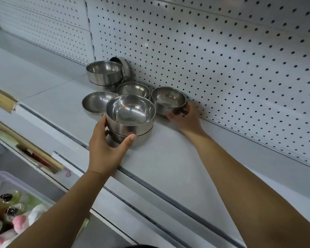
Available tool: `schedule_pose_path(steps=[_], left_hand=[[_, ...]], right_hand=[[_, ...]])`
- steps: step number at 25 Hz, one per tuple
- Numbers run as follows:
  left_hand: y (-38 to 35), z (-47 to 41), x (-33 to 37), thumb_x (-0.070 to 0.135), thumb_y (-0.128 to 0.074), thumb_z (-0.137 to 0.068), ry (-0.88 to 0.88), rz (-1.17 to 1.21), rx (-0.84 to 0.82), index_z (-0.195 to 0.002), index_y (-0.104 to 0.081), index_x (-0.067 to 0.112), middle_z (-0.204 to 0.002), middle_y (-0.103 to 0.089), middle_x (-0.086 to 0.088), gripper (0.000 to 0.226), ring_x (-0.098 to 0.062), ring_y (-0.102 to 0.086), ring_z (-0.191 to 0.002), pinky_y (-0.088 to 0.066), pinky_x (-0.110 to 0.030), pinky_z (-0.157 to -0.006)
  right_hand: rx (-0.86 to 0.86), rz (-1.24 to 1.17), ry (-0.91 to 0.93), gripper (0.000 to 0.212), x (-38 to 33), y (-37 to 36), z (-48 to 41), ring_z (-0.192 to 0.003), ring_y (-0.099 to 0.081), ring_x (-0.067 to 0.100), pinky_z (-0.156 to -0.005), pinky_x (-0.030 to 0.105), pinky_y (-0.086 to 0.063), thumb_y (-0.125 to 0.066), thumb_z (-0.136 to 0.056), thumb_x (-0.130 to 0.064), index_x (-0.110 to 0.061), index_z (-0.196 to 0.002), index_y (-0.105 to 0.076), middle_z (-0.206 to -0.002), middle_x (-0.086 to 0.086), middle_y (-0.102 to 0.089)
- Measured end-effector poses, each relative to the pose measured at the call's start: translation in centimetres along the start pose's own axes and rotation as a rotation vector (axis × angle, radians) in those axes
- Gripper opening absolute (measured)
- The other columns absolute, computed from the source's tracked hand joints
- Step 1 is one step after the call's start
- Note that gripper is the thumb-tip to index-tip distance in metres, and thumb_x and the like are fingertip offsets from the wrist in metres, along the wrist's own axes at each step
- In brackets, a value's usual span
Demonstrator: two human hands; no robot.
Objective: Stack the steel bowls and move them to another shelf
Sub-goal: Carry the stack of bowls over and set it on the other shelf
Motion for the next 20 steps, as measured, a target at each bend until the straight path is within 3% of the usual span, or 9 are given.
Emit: schedule_pose_path(steps=[2, 4, 6, 9, 12, 17, 20], left_hand=[[-0.1, 0.0, 0.0, 0.061, -0.08, -0.072, -0.009, -0.018, 0.007, -0.149, -0.043, 0.034, -0.143, -0.056, 0.013, 0.09, -0.016, -0.055, -0.131, -0.052, -0.046, -0.106], [-0.1, -0.1, -0.1, 0.061, -0.08, -0.073, -0.016, -0.035, 0.01, -0.149, -0.043, 0.033, -0.142, -0.056, 0.013, 0.088, -0.015, -0.055, -0.13, -0.052, -0.046, -0.106], [-0.1, -0.1, -0.1, 0.058, -0.081, -0.076, -0.022, -0.048, 0.011, -0.148, -0.043, 0.033, -0.141, -0.055, 0.016, 0.085, -0.012, -0.055, -0.13, -0.052, -0.044, -0.107], [-0.2, 0.0, 0.1, 0.047, -0.082, -0.08, -0.039, -0.041, 0.012, -0.146, -0.043, 0.037, -0.139, -0.055, 0.018, 0.078, -0.01, -0.055, -0.128, -0.053, -0.041, -0.106], [-0.3, 0.0, 0.3, 0.054, -0.079, -0.079, -0.055, -0.049, 0.012, -0.148, -0.042, 0.035, -0.14, -0.055, 0.015, 0.081, -0.014, -0.056, -0.129, -0.053, -0.042, -0.105], [-0.2, 0.0, 0.5, 0.058, -0.077, -0.077, -0.077, -0.059, 0.02, -0.145, -0.043, 0.038, -0.139, -0.056, 0.014, 0.078, -0.014, -0.057, -0.128, -0.054, -0.044, -0.104], [-0.1, -0.1, 0.1, 0.057, -0.079, -0.075, -0.067, -0.05, 0.03, -0.143, -0.045, 0.039, -0.138, -0.058, 0.012, 0.078, -0.016, -0.058, -0.126, -0.054, -0.045, -0.104]], right_hand=[[-0.032, 0.017, 0.037, 0.086, -0.4, -0.4, -0.9, -0.112, -0.062, 0.002, -0.097, 0.028, -0.053, -0.098, -0.061, -0.048, -0.032, -0.132, -0.053, -0.123, -0.013, -0.065], [-0.012, 0.019, 0.069, 0.102, -0.4, -0.5, -1.6, -0.117, -0.064, 0.007, -0.103, 0.035, -0.053, -0.099, -0.052, -0.058, -0.027, -0.137, -0.051, -0.129, -0.01, -0.064], [-0.022, 0.017, 0.107, 0.109, -0.6, -0.6, -2.0, -0.122, -0.062, 0.01, -0.106, 0.035, -0.051, -0.1, -0.053, -0.055, -0.023, -0.143, -0.048, -0.134, -0.007, -0.062], [-0.044, -0.024, 0.104, 0.101, -0.3, -0.5, -2.4, -0.119, -0.064, 0.007, -0.105, 0.034, -0.052, -0.101, -0.054, -0.05, -0.026, -0.14, -0.053, -0.131, -0.013, -0.066], [-0.055, -0.085, 0.116, 0.092, 0.0, 0.1, -2.3, -0.115, -0.068, 0.003, -0.103, 0.035, -0.055, -0.1, -0.052, -0.052, -0.031, -0.133, -0.06, -0.124, -0.015, -0.071], [-0.082, -0.238, 0.123, 0.071, -1.0, 0.9, -0.6, -0.103, -0.07, -0.004, -0.085, 0.016, -0.055, -0.096, -0.07, -0.026, -0.017, -0.132, -0.063, -0.119, -0.008, -0.074], [-0.076, -0.318, 0.186, 0.071, -3.9, 0.8, 0.5, -0.092, -0.069, -0.006, -0.075, 0.011, -0.051, -0.095, -0.067, -0.036, -0.006, -0.125, -0.065, -0.111, -0.001, -0.074]])
Point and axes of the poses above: each hand's wrist, its own z-axis away from the middle knuckle, its own y-axis out of the back of the hand, x = y × z, the point moved 9 cm from there along -z, towards the middle knuckle
